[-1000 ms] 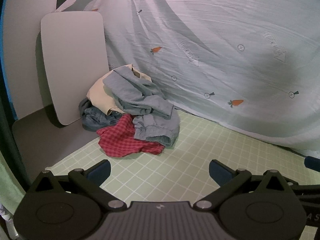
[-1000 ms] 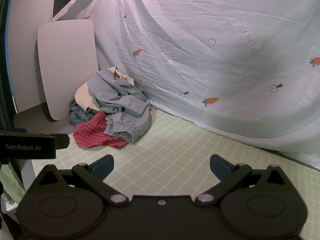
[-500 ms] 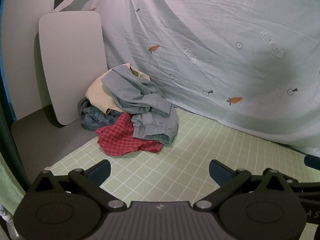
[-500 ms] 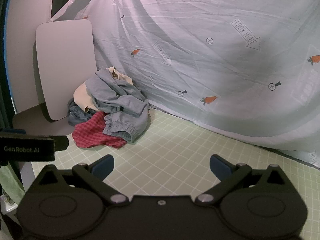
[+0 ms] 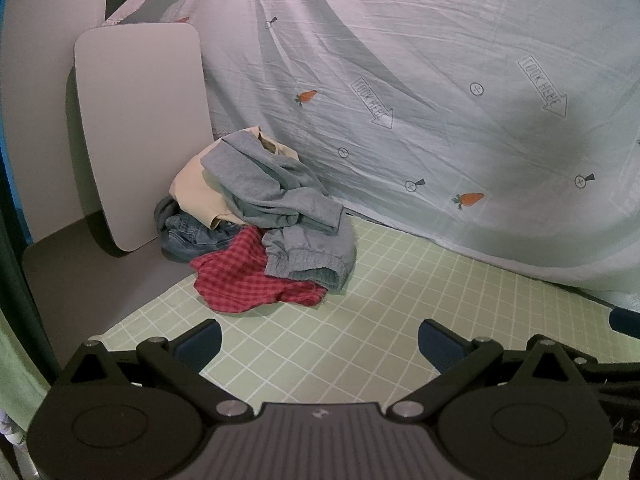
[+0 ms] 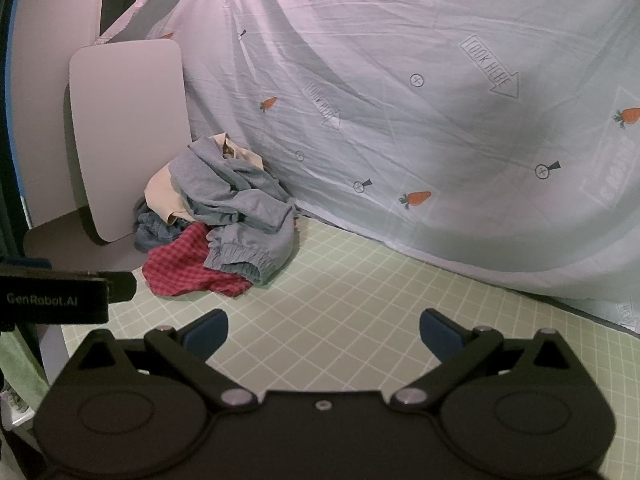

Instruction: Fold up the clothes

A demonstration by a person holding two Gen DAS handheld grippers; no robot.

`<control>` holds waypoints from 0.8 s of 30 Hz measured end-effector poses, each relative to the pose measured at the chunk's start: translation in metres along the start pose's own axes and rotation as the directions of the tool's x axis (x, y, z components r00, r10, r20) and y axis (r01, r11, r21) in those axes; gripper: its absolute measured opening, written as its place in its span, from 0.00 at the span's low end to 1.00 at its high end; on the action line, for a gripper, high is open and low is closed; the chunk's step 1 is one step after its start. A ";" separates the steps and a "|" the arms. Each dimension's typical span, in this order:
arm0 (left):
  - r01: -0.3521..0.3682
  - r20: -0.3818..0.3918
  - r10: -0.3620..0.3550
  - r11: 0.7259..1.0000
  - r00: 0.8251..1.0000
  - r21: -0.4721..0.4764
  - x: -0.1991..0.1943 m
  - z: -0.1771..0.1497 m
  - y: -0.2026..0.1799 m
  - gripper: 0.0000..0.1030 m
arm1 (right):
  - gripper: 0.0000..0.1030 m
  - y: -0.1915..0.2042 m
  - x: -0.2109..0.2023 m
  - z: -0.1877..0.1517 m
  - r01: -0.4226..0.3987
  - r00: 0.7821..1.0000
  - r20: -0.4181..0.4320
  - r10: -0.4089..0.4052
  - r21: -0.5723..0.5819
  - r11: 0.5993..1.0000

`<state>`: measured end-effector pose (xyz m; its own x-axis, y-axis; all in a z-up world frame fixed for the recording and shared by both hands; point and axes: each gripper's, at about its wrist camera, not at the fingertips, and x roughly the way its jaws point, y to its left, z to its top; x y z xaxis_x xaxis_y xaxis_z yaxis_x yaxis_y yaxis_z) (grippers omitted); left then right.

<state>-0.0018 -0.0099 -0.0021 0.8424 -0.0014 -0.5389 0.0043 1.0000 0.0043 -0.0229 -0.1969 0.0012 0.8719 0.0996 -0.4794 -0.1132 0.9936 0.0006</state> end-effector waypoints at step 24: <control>0.039 -0.057 -0.040 0.999 0.998 -0.007 0.041 0.007 0.005 1.00 | 1.00 -0.004 0.029 0.006 0.022 0.999 -0.027 -0.022 -0.001 1.000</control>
<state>0.0363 -0.0048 -0.0179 0.8096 -0.0409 -0.5856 0.0337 0.9992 -0.0231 0.0055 -0.1972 -0.0079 0.8611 0.0761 -0.5027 -0.0943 0.9955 -0.0108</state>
